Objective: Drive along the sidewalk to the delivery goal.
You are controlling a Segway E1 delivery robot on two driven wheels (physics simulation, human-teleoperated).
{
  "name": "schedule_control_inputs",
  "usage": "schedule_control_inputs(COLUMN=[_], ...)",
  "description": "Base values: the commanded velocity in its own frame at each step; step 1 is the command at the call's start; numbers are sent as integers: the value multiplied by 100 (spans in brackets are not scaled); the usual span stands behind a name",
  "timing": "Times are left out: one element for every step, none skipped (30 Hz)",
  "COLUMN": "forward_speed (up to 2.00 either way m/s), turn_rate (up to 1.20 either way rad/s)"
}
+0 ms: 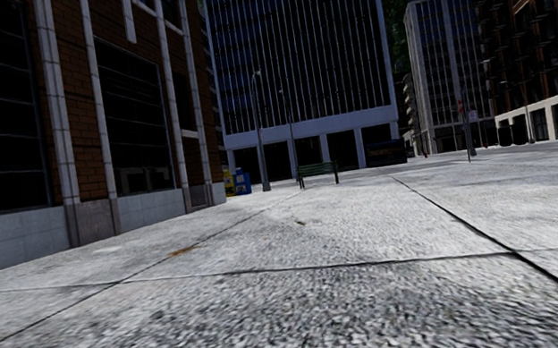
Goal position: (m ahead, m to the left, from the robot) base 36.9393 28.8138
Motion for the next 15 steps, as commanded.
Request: schedule_control_inputs(forward_speed=[200,200,200,200,200,200,200,200,200,200,200,200,200,200,200], turn_rate=[0,0,2,2,8,10,10,10,10,5,0,0,0,0,0])
